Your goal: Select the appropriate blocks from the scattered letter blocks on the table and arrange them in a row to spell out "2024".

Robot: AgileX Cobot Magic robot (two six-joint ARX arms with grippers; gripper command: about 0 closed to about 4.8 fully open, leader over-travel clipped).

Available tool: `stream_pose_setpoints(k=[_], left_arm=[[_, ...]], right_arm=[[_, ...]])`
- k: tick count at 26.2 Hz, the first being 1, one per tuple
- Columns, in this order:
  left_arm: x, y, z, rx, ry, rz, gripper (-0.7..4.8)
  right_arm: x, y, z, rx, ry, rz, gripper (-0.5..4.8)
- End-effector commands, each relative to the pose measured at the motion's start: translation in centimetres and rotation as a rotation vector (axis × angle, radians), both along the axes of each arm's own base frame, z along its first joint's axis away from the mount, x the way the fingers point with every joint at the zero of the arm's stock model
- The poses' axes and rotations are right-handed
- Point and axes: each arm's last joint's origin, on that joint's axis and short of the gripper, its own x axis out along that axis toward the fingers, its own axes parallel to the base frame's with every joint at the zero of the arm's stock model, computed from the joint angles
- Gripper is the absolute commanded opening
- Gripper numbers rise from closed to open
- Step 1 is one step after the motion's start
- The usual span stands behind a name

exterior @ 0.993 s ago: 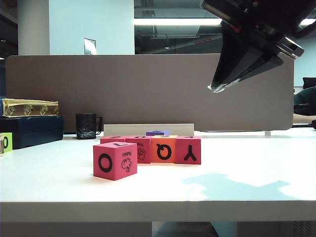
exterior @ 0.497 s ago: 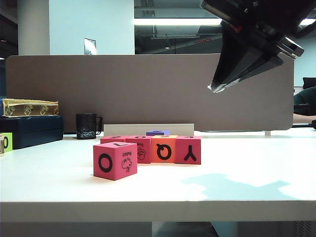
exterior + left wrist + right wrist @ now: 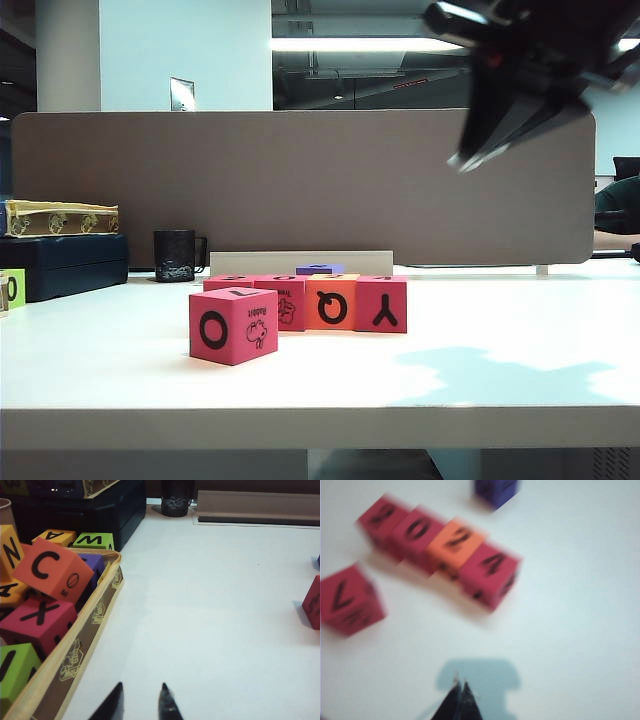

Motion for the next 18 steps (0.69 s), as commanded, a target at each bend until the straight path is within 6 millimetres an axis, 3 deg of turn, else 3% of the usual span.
stream_pose_setpoints(k=[1,4,9,14,18], left_arm=[[0.0,0.0,0.0,0.004,0.007,-0.006,0.84],[0.0,0.0,0.0,0.004,0.007,-0.006,0.84],[0.0,0.0,0.0,0.004,0.007,-0.006,0.84],[0.0,0.0,0.0,0.004,0.007,-0.006,0.85],[0.0,0.0,0.0,0.004,0.007,-0.006,0.84]], right_arm=[[0.3,-2.8,2.7,0.064,-0.158,-0.12,-0.01],[0.1,-6.1,4.1,0.051,-0.251,-0.225,-0.01],[-1.4,-9.5,4.6,-0.003,-0.342,-0.342,-0.01],[-3.5,-11.6,2.9,-0.04,-0.39,-0.427,-0.01],[-5.6,-12.6,0.0,-0.079,-0.406,-0.465,-0.01]])
